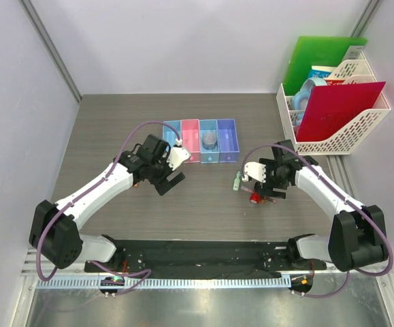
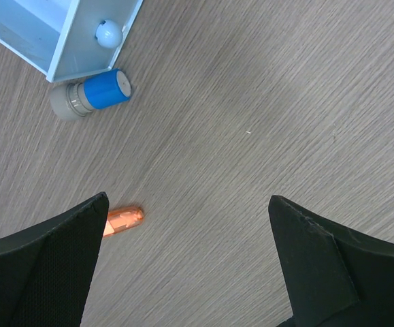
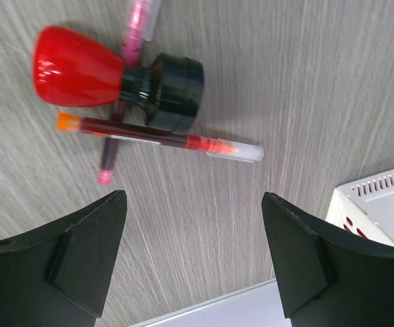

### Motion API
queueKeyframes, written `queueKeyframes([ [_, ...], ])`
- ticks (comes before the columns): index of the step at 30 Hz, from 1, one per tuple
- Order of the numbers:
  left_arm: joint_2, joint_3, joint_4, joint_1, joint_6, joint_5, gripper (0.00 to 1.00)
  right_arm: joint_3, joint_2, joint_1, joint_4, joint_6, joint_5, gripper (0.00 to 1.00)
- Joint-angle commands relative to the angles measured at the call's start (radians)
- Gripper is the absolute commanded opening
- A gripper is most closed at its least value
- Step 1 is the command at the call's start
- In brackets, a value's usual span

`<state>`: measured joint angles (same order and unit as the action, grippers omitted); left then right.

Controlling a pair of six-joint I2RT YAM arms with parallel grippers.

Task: Sort the stationery into containers
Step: Pick up the stationery from the center of the board.

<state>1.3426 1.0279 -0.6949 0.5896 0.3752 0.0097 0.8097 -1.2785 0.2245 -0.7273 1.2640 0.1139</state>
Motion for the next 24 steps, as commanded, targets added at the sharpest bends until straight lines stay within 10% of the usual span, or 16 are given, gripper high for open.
queueKeyframes([
  [1, -0.034, 0.012, -0.012, 0.003, -0.009, 0.024, 1.00, -0.004, -0.028, -0.036, 0.078, 0.026, 0.007, 0.86],
  [24, -0.020, -0.002, -0.034, 0.003, -0.004, 0.019, 1.00, -0.012, 0.036, 0.170, 0.062, -0.015, 0.012, 0.84],
])
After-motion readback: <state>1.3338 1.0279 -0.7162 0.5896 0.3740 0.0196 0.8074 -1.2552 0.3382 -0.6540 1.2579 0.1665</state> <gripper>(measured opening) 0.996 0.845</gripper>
